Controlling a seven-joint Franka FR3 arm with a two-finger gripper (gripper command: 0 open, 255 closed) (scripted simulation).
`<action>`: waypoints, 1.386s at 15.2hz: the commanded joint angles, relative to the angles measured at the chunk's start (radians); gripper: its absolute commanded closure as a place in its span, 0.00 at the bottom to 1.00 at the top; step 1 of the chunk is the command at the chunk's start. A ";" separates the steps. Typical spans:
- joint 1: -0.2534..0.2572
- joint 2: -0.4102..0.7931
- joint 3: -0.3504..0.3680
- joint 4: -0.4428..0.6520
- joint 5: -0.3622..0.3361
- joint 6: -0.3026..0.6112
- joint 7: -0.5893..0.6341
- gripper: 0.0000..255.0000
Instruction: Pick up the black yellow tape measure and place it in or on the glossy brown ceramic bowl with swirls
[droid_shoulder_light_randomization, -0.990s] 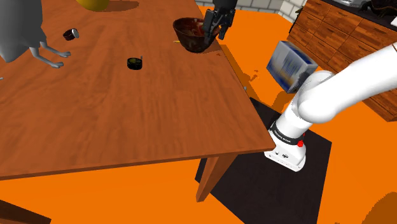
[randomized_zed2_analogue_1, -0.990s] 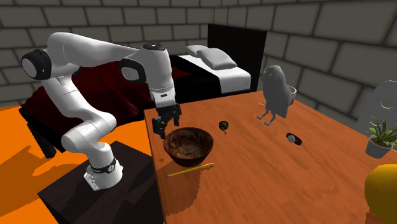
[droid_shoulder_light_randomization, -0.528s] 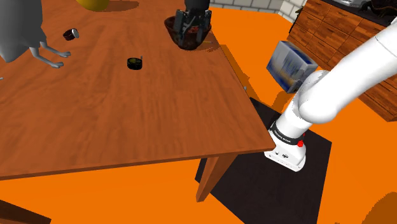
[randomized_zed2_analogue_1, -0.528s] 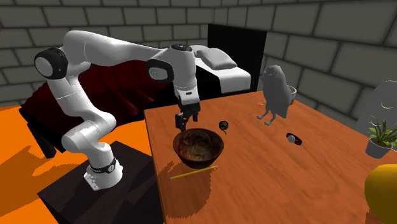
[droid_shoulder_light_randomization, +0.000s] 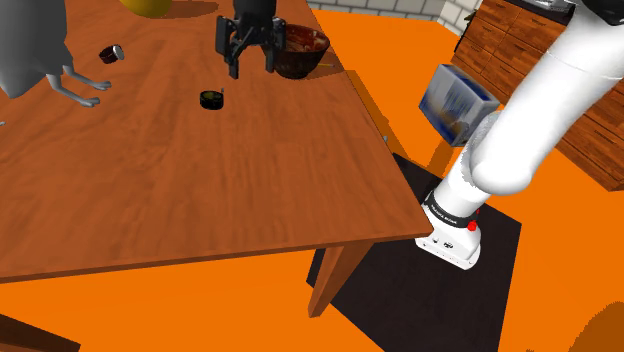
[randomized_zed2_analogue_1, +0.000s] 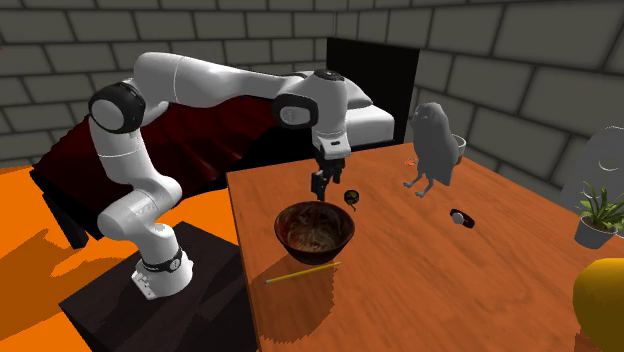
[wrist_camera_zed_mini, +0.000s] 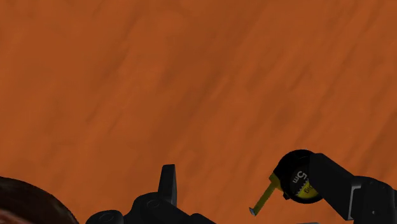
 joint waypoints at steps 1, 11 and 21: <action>0.016 0.090 0.017 0.090 -0.018 -0.005 0.046 0.00; 0.067 0.267 0.038 0.235 -0.059 0.020 0.132 0.00; 0.069 0.270 0.039 0.205 -0.060 0.053 0.132 0.00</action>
